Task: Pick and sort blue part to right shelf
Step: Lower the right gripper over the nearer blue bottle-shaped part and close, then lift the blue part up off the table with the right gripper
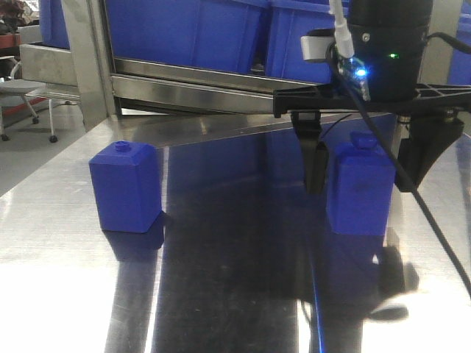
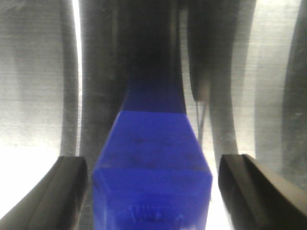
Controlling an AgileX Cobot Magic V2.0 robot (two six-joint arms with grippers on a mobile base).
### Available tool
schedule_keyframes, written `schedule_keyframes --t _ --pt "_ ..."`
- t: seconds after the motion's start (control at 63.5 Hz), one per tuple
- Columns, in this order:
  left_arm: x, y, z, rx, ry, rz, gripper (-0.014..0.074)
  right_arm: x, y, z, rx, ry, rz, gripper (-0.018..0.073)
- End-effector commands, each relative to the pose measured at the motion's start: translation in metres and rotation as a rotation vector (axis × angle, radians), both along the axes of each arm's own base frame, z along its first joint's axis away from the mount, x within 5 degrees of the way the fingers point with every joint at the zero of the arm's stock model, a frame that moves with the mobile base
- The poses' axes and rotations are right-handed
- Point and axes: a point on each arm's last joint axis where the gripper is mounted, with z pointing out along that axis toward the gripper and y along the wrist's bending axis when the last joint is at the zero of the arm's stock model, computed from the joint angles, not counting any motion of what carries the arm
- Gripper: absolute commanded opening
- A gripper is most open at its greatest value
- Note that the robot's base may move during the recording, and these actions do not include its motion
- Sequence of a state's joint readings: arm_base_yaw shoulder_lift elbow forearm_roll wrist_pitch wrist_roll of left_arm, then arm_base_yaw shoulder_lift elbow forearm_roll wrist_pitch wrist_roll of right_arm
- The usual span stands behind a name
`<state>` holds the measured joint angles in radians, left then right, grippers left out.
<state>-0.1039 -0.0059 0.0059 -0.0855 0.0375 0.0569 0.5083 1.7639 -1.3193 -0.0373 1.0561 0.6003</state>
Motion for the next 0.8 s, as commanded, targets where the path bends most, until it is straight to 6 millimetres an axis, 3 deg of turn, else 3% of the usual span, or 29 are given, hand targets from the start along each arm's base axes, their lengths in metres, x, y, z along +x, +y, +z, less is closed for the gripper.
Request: schedule_keyframes --t 0.0,0.189,0.378,0.551,0.787 --pt "-0.001 0.0 0.0 -0.027 -0.076 0.0 0.0134 -0.001 0.001 0.019 0.039 -0.066 0.002 0.0624" --pt "-0.001 0.0 0.0 -0.027 -0.076 0.0 0.0134 -0.001 0.003 0.017 0.038 -0.062 0.002 0.0603" --pt "-0.001 0.0 0.0 -0.027 -0.076 0.0 0.0134 -0.001 0.003 0.016 0.039 -0.063 0.002 0.0428" --pt "-0.001 0.0 0.0 -0.027 -0.076 0.0 0.0134 -0.002 0.002 0.017 0.03 -0.047 0.001 0.0425" --pt "-0.001 0.0 0.0 -0.027 -0.076 0.0 0.0134 -0.014 -0.008 0.048 0.045 -0.16 0.051 0.0425"
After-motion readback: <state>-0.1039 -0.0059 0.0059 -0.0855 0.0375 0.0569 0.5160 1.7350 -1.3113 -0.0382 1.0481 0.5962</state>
